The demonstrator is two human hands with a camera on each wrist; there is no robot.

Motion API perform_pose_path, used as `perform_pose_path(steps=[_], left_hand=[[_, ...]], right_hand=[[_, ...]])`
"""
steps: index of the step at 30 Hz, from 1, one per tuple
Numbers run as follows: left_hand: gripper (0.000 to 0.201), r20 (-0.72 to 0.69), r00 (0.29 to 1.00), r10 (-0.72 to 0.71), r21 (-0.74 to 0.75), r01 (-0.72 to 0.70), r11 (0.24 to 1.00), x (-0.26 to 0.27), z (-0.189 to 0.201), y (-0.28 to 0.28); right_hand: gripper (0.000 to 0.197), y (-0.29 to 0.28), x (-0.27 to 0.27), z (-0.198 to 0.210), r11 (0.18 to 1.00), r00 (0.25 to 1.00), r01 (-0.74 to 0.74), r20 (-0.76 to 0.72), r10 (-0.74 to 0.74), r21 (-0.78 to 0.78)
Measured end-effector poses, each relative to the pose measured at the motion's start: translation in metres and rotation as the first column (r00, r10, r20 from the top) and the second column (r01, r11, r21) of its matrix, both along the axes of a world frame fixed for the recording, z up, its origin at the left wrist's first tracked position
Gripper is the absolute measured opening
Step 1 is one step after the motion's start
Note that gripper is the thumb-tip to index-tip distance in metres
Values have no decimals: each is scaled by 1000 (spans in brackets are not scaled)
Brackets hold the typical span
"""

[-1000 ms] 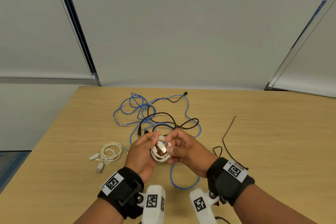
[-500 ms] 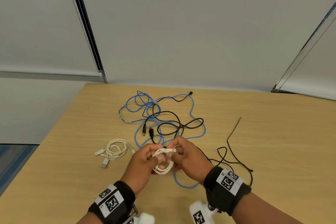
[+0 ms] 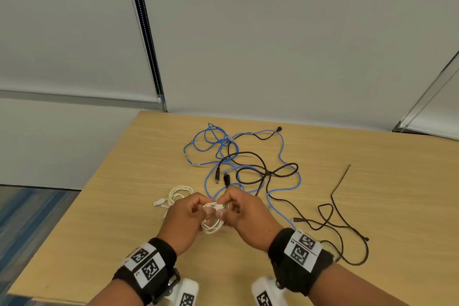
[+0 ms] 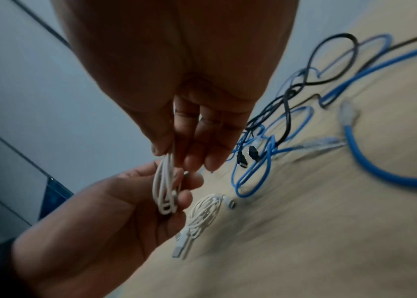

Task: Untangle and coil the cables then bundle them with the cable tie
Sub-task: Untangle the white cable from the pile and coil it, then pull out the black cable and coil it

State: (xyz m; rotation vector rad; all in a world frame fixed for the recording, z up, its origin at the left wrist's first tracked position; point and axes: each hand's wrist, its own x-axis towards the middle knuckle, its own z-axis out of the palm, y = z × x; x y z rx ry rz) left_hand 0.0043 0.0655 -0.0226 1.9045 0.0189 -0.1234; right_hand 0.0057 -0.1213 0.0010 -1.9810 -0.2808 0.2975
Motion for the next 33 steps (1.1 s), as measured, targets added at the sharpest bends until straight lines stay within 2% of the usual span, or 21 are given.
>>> perform_pose_path(steps=[3, 5, 8, 11, 13, 15, 19, 21, 23, 25, 27, 30, 33], left_hand=[[23, 105, 994, 29, 190, -48, 981, 8, -2, 15], [20, 114, 991, 65, 293, -96, 951, 18, -4, 28], [15, 55, 994, 94, 374, -108, 921, 31, -9, 43], [21, 31, 996, 87, 408, -92, 908, 38, -9, 45], [25, 71, 995, 64, 412, -87, 907, 37, -7, 38], [25, 113, 994, 8, 386, -51, 921, 35, -2, 25], [22, 185, 976, -112, 322, 47, 945, 33, 12, -9], [23, 204, 968, -149, 284, 87, 955, 38, 24, -27], [27, 206, 961, -184, 264, 126, 956, 42, 35, -45], [41, 221, 950, -221, 279, 156, 947, 47, 44, -63], [50, 245, 937, -248, 316, 165, 934, 51, 53, -78], [25, 294, 915, -277, 395, 147, 907, 59, 62, -96], [23, 247, 931, -269, 476, 125, 870, 68, 59, -96]], right_hand=[[17, -3, 15, 8, 998, 993, -57, -101, 56, -5], [15, -12, 32, 12, 992, 996, 63, -63, -70, -113], [19, -27, 59, 13, 875, 974, 225, 99, -202, -429], [41, -34, 75, 10, 757, 985, 159, 53, -163, -634], [36, -37, 77, 5, 678, 995, 79, 14, -101, -731], [18, -42, 76, 4, 656, 996, 83, 42, -78, -750], [15, -60, 73, 23, 814, 962, 264, 197, -187, -517], [13, -71, 74, 43, 855, 914, 371, 304, -268, -362], [12, -82, 74, 65, 879, 872, 441, 321, -371, -181], [14, -92, 70, 86, 887, 860, 462, 243, -448, 0], [14, -100, 66, 101, 887, 866, 449, 193, -461, 104], [14, -114, 60, 114, 884, 866, 439, 186, -464, 161], [14, -135, 57, 124, 816, 828, 503, 111, -549, 287]])
